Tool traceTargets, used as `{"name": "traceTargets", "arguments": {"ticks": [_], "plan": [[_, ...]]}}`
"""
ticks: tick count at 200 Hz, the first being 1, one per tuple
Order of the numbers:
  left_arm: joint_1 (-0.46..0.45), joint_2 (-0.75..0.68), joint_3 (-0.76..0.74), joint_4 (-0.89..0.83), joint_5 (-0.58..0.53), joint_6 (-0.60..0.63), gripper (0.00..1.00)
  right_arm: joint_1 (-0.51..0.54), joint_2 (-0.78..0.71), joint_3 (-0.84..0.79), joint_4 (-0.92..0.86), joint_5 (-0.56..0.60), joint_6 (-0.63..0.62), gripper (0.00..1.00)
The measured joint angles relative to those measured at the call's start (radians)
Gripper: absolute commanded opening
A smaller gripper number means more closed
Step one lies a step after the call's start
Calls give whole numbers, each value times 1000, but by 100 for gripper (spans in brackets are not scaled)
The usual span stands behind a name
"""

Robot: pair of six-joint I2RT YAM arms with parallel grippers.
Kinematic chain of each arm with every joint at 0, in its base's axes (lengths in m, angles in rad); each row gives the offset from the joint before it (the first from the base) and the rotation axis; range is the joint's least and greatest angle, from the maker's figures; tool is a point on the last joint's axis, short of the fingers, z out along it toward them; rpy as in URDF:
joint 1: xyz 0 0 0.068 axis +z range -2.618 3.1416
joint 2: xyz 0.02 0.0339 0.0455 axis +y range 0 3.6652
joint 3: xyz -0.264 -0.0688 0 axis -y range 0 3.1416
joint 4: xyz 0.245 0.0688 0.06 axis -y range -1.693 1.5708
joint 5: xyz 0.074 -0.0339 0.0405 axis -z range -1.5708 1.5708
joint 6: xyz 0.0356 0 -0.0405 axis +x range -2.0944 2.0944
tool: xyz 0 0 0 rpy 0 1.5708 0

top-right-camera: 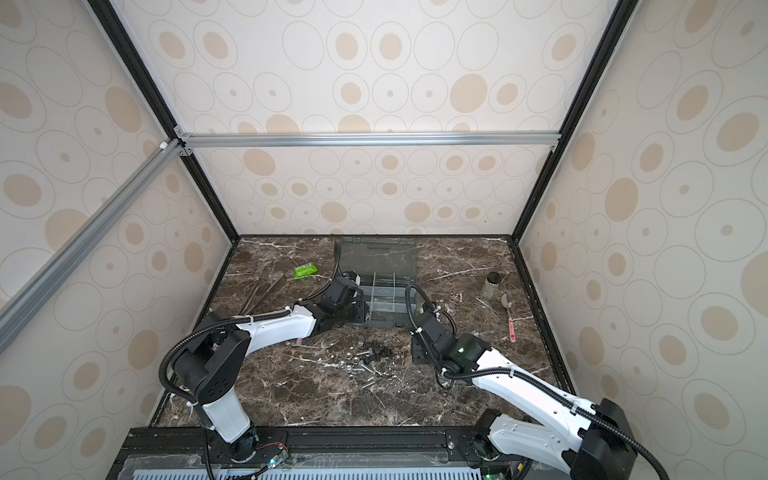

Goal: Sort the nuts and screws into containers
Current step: 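Lower the wing nut into the nearest box compartment and open left gripper, then withdraw the left gripper while the right gripper reaches toward the pile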

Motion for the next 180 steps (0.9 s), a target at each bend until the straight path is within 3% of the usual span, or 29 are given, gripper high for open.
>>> {"name": "traceTargets", "arguments": {"ticks": [79,180], "plan": [[0,-71,-42,15,9,-2,32,0,-1,-17,-1,0,7,33],[3,-313,-237,44,-74,-41,33,0,5,-21,26,-23,3,33]]}}
